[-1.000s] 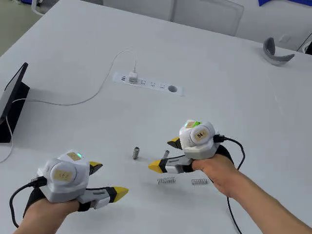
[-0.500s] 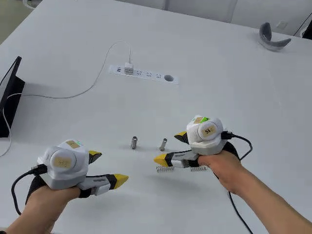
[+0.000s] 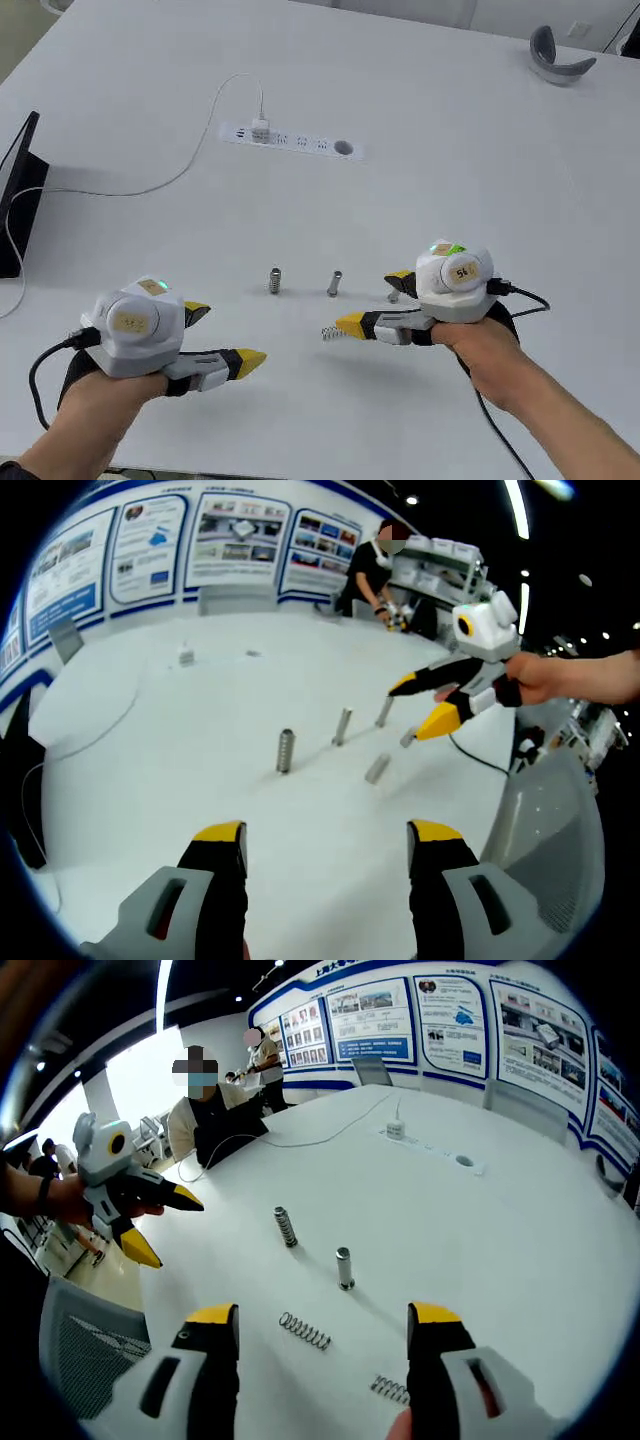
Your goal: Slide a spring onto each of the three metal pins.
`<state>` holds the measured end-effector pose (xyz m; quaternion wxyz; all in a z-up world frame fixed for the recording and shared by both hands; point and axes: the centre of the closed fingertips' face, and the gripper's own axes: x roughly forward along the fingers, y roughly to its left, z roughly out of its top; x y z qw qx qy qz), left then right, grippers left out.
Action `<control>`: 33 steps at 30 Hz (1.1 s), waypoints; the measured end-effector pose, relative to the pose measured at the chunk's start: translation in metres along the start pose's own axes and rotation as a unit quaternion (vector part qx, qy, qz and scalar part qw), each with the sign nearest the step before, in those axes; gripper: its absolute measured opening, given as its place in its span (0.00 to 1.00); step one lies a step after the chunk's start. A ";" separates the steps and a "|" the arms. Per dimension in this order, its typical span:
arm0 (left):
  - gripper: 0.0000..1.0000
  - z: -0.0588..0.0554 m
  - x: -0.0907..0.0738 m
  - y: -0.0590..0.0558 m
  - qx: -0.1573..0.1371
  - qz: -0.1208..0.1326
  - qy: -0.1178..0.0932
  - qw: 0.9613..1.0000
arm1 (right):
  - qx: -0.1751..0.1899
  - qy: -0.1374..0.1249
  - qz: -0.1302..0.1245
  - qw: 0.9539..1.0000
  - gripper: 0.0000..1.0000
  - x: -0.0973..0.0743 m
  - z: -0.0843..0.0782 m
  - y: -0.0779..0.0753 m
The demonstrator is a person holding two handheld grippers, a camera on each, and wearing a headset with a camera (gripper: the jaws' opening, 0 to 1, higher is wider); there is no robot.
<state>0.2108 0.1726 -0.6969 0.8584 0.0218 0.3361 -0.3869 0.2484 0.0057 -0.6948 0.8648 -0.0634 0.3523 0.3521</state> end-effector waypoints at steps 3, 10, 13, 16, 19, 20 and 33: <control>0.66 0.002 0.002 -0.003 0.001 -0.001 0.000 1.000 | 0.007 0.000 -0.005 1.000 0.71 -0.006 -0.007 -0.004; 0.67 0.004 0.007 -0.008 0.006 -0.006 0.004 1.000 | 0.020 0.000 -0.017 1.000 0.73 -0.017 -0.018 -0.010; 0.67 0.006 0.009 -0.010 0.007 -0.008 0.003 1.000 | 0.025 -0.001 -0.022 0.999 0.74 -0.023 -0.024 -0.011; 0.67 0.007 0.012 -0.013 0.009 -0.010 0.004 1.000 | 0.031 -0.003 -0.024 0.999 0.74 -0.028 -0.028 -0.012; 0.67 0.009 0.015 -0.016 0.012 -0.013 0.005 1.000 | 0.036 -0.002 -0.028 0.999 0.75 -0.034 -0.034 -0.015; 0.68 0.009 0.016 -0.017 0.012 -0.014 0.006 1.000 | 0.038 -0.002 -0.029 0.999 0.75 -0.035 -0.036 -0.015; 0.68 0.014 0.030 -0.031 0.024 -0.026 0.015 0.999 | 0.059 0.000 -0.039 0.998 0.78 -0.057 -0.063 -0.022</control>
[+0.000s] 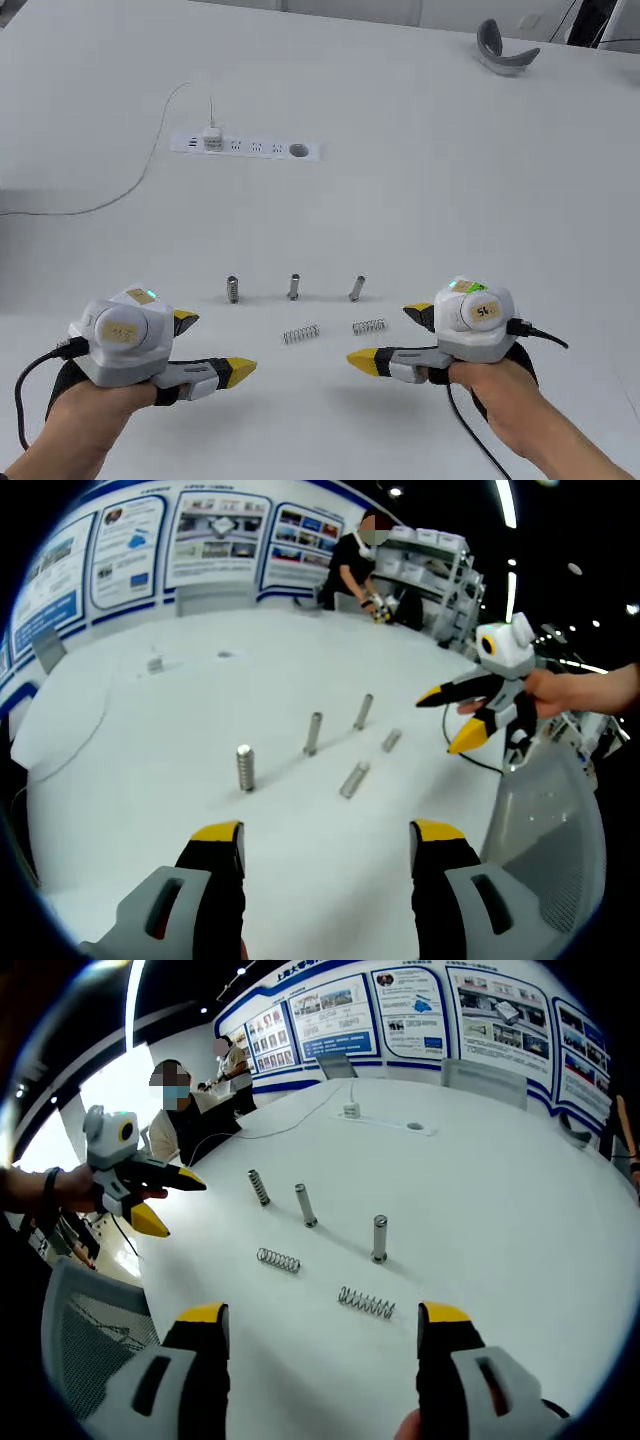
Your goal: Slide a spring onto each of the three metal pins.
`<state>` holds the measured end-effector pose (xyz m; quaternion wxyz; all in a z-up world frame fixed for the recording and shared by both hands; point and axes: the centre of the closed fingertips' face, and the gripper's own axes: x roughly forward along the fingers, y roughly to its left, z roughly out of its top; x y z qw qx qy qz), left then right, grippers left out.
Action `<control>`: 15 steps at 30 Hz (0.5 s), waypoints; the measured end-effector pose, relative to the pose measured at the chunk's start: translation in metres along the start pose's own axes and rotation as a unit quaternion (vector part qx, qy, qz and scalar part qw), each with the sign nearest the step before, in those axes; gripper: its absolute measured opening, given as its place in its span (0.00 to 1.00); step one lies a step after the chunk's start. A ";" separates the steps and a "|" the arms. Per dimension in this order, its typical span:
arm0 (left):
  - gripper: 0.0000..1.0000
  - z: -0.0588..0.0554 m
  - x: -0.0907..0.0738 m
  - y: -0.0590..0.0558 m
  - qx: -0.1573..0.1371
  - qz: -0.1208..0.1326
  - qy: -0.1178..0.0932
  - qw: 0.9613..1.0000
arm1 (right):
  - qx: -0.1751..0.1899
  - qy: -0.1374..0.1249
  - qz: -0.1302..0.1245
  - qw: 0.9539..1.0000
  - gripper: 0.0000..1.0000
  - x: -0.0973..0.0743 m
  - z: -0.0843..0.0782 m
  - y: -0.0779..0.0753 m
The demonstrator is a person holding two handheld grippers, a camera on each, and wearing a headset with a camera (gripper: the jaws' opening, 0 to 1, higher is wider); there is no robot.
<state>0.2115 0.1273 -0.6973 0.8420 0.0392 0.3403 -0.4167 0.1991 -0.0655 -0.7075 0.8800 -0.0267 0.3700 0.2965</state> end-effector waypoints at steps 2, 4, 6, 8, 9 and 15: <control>0.69 0.001 0.002 -0.002 0.001 -0.002 0.001 1.000 | 0.003 0.000 0.000 1.000 0.79 -0.002 -0.003 -0.001; 0.69 0.002 0.004 -0.005 0.004 -0.004 0.003 1.000 | 0.006 0.000 -0.001 1.000 0.79 -0.004 -0.006 -0.002; 0.69 0.003 0.007 -0.007 0.007 -0.007 0.004 1.000 | 0.007 0.000 -0.001 1.000 0.79 -0.007 -0.008 -0.002; 0.69 0.004 0.009 -0.010 0.011 -0.009 0.007 1.000 | 0.008 0.000 -0.002 1.000 0.79 -0.009 -0.010 -0.004; 0.69 0.004 0.011 -0.010 0.011 -0.010 0.007 1.000 | 0.008 0.000 -0.002 1.000 0.80 -0.010 -0.011 -0.004; 0.69 0.007 0.018 -0.017 0.018 -0.017 0.013 1.000 | 0.011 0.002 0.000 1.000 0.80 -0.016 -0.016 -0.006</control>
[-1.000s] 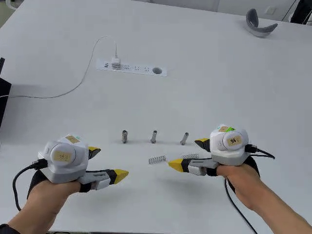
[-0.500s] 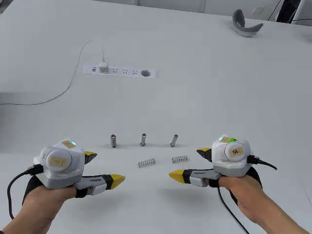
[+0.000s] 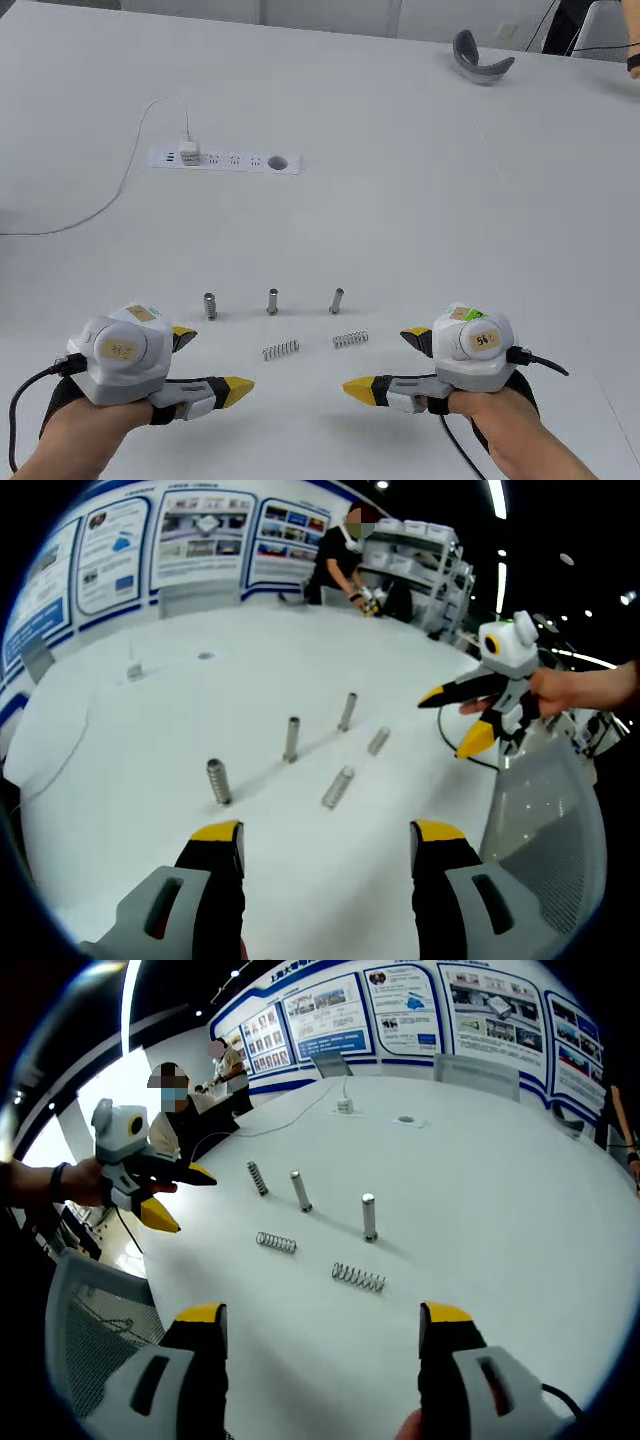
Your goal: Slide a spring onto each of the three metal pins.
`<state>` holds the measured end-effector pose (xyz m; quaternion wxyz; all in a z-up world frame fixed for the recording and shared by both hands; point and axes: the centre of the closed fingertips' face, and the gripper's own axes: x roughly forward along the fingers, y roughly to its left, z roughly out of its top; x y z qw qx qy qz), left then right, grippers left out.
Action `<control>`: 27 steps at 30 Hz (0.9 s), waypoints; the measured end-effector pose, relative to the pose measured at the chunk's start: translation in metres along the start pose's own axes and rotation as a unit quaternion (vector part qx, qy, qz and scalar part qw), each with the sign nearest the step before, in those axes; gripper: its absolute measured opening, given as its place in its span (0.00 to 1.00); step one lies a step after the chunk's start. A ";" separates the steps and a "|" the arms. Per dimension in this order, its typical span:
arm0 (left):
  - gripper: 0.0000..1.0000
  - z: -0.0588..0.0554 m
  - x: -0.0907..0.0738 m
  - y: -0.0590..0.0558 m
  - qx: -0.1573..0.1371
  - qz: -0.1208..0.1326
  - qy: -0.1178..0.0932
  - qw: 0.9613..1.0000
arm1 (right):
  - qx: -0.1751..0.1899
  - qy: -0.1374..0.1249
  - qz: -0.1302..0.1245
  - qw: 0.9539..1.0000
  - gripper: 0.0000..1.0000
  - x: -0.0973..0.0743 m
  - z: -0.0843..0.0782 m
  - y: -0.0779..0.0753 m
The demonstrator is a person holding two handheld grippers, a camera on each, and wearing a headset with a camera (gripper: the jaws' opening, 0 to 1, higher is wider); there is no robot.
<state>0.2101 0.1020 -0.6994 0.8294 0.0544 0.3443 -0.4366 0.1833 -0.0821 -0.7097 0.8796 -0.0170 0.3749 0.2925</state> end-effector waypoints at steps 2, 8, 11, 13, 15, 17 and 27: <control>0.69 0.000 0.002 -0.001 0.003 -0.002 0.003 1.000 | -0.002 0.002 0.001 1.000 0.80 -0.002 -0.002 0.000; 0.69 0.000 0.011 -0.007 0.024 -0.015 0.019 0.999 | -0.001 0.001 0.003 1.000 0.80 -0.005 -0.005 -0.001; 0.69 0.001 0.015 -0.008 0.032 -0.019 0.024 0.999 | 0.001 0.000 0.004 1.000 0.80 -0.007 -0.008 -0.003; 0.69 0.003 0.018 -0.009 0.037 -0.022 0.027 0.999 | 0.003 0.003 0.005 1.000 0.80 -0.006 -0.012 -0.004; 0.69 0.004 0.021 -0.011 0.044 -0.026 0.032 0.998 | 0.005 0.004 0.005 1.000 0.80 -0.006 -0.014 -0.005; 0.69 0.007 0.023 -0.012 0.048 -0.028 0.034 0.998 | 0.008 0.001 0.005 1.000 0.80 -0.006 -0.014 -0.005; 0.68 0.011 0.036 -0.018 0.090 -0.047 0.058 0.993 | 0.008 -0.006 0.005 1.000 0.80 -0.012 -0.012 -0.005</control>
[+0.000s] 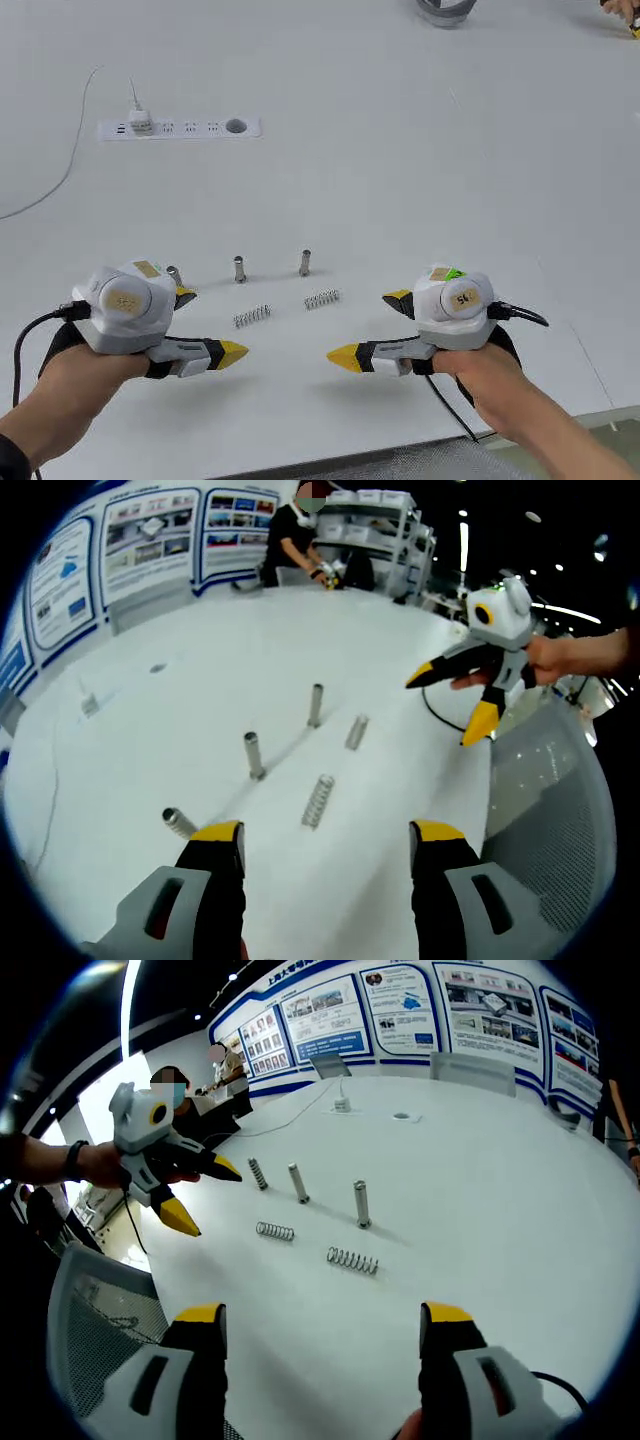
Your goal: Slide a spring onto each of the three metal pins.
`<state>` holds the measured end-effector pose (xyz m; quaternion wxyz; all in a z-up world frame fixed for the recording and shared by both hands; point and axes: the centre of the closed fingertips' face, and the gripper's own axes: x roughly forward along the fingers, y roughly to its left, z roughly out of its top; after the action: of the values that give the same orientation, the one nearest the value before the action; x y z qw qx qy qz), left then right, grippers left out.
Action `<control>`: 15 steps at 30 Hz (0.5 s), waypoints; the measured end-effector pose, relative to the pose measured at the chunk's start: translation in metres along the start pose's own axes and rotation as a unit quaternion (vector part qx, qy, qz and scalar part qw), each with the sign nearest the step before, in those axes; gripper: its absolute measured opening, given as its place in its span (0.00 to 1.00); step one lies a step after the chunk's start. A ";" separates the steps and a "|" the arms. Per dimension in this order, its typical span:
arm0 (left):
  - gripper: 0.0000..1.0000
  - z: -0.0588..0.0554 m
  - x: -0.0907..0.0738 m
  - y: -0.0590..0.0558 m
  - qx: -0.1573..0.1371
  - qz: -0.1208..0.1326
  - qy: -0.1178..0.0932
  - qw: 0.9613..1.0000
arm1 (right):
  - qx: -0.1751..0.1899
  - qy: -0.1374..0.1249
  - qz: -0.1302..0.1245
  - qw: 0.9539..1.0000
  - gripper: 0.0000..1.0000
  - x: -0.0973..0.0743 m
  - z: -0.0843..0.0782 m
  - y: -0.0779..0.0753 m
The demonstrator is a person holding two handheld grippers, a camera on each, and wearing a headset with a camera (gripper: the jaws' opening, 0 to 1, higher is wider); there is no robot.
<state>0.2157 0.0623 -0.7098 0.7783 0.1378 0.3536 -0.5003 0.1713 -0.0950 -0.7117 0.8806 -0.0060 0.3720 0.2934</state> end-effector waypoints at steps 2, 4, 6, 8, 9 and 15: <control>0.68 0.000 0.003 -0.002 0.006 -0.003 0.006 1.000 | 0.000 -0.002 -0.001 1.000 0.80 -0.001 0.001 -0.001; 0.68 0.001 0.006 -0.003 0.014 -0.008 0.012 1.000 | 0.001 -0.004 0.000 1.000 0.80 -0.002 0.001 -0.001; 0.67 0.001 0.009 -0.004 0.020 -0.012 0.020 1.000 | 0.000 -0.004 0.001 1.000 0.80 -0.002 0.002 -0.001; 0.67 0.001 0.013 -0.005 0.028 -0.016 0.027 0.999 | -0.002 -0.004 0.003 1.000 0.81 -0.003 0.002 0.000; 0.67 0.000 0.014 -0.005 0.030 -0.017 0.031 0.999 | -0.003 -0.004 0.003 1.000 0.81 -0.003 0.002 0.000; 0.66 -0.006 0.024 -0.006 0.057 -0.021 0.056 0.997 | -0.003 -0.005 0.010 1.000 0.81 -0.003 0.002 0.002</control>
<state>0.2134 0.0470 -0.7297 0.7377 0.2022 0.3699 -0.5274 0.1694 -0.0942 -0.7075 0.8793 -0.0036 0.3668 0.3036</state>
